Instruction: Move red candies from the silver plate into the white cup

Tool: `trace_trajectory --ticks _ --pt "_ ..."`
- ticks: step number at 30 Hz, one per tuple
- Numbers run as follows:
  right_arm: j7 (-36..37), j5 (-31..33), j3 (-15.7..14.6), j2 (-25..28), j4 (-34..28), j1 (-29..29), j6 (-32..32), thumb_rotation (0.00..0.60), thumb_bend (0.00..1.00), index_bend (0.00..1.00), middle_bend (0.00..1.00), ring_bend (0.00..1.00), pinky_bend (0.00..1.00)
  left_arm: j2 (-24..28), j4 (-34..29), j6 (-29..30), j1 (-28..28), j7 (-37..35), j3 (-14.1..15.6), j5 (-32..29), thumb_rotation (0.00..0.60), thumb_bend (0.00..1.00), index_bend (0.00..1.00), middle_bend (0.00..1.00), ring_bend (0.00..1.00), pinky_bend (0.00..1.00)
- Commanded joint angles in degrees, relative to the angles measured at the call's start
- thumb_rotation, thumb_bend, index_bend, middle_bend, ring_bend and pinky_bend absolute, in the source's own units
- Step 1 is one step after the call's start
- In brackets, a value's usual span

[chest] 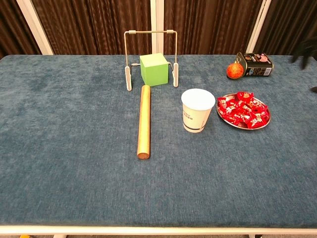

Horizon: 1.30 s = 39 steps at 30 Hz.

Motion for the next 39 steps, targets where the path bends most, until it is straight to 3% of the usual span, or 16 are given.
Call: trace_trajectory --ticks 1,7,13,29,35,39 --pt "-4.3 4.3 2.0 -8.3 8.0 6.5 -7.0 0.600 0.18 0.31 0.38 0.19 0.28 0.1 0.2 -0.1 0.1 -0.2 0.0 -0.3 0.600 0.00 0.27 0.28 0.20 0.22" --pt "-6.2 4.9 1.8 -16.4 16.1 10.2 -9.4 0.600 0.20 0.33 0.39 0.19 0.29 -0.2 1.2 -0.4 0.3 -1.3 0.1 -1.0 0.600 0.00 0.27 0.28 0.20 0.22" --pt "-7.5 4.4 1.3 -20.9 21.2 12.4 -10.1 0.600 0.21 0.36 0.39 0.19 0.29 -0.6 2.2 -0.6 0.5 -2.3 0.1 -1.3 0.600 0.00 0.27 0.28 0.20 0.22" --pt "-5.8 3.9 -0.7 -26.0 28.4 13.1 -11.0 0.600 0.21 0.43 0.43 0.21 0.29 -1.6 4.5 -1.1 0.8 -4.3 0.3 -1.7 0.600 0.00 0.27 0.28 0.20 0.22" --pt "-3.5 2.9 -0.9 -27.8 31.3 13.6 -10.9 0.600 0.22 0.49 0.47 0.24 0.32 -1.6 4.8 -1.3 1.0 -4.6 0.3 -2.2 0.600 0.00 0.27 0.28 0.20 0.22" --pt "-1.8 2.2 -0.9 -28.0 32.1 13.6 -10.3 0.600 0.27 0.56 0.51 0.27 0.34 -1.8 5.3 -1.1 1.2 -5.0 0.4 -2.1 0.600 0.00 0.27 0.28 0.20 0.22"
